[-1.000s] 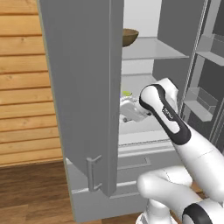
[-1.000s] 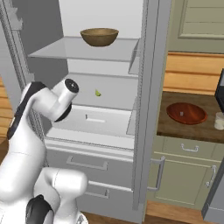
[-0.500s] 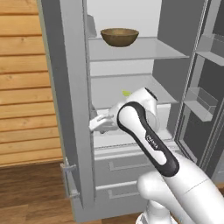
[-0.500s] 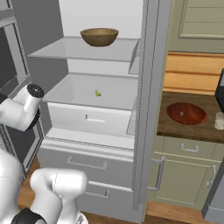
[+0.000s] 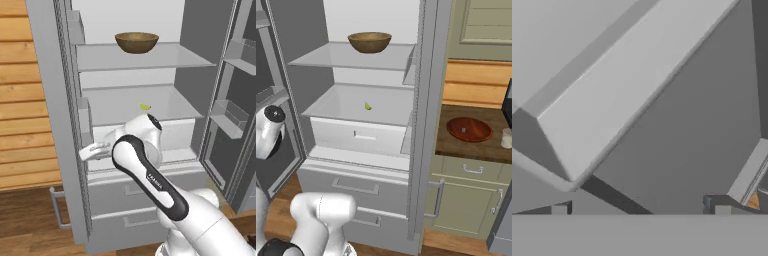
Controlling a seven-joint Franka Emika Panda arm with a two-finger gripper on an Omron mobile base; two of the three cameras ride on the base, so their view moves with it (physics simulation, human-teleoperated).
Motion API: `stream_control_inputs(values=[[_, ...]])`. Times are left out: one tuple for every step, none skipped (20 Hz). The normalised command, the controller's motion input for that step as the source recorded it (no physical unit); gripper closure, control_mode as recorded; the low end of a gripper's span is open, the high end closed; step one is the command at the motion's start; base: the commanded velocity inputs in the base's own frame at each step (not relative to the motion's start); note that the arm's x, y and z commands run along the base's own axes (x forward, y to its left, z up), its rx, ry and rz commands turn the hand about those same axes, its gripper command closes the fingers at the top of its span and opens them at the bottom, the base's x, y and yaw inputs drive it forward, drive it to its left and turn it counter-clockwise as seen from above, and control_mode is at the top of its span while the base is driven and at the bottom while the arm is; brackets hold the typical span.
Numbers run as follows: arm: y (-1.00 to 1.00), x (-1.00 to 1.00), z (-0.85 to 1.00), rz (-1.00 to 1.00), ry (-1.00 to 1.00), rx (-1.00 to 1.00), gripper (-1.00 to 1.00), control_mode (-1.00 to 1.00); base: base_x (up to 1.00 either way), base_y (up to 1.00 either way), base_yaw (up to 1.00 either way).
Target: Grab a lemon wedge from the fridge and one ice cube from the ice bowl, and put them in the glass of lemonade.
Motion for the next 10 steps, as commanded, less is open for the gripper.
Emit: stream_control_inputs(values=[[-0.46, -0.39, 0.01, -0.11, -0.04, 0.01, -1.0, -1.0, 0.0, 0.0, 0.0], [-1.0, -0.89, 0.27, -0.25, -0.1, 0.05, -1.0, -1.0, 0.0, 0.0, 0.0], [-1.0, -0.99, 0.42, -0.32, -0.05, 0.03, -1.0, -1.0, 0.0, 0.0, 0.0], [-1.0, -0.97, 0.41, -0.36, -0.01, 0.0, -1.0, -1.0, 0.0, 0.0, 0.0], [-1.0, -0.93, 0.36, -0.37, 0.0, 0.0, -1.0, -1.0, 0.0, 0.0, 0.0], [-1.0, -0.86, 0.25, -0.39, 0.0, -0.01, -1.0, -1.0, 0.0, 0.0, 0.0], [-1.0, -0.79, 0.2, -0.42, 0.0, -0.06, -1.0, -1.0, 0.0, 0.0, 0.0], [-1.0, -0.72, 0.18, -0.43, 0.0, -0.11, -1.0, -1.0, 0.0, 0.0, 0.0], [-1.0, -0.68, 0.16, -0.45, 0.0, -0.13, -1.0, -1.0, 0.0, 0.0, 0.0], [-1.0, -0.6, 0.16, -0.46, 0.04, -0.15, -1.0, -1.0, 0.0, 0.0, 0.0]])
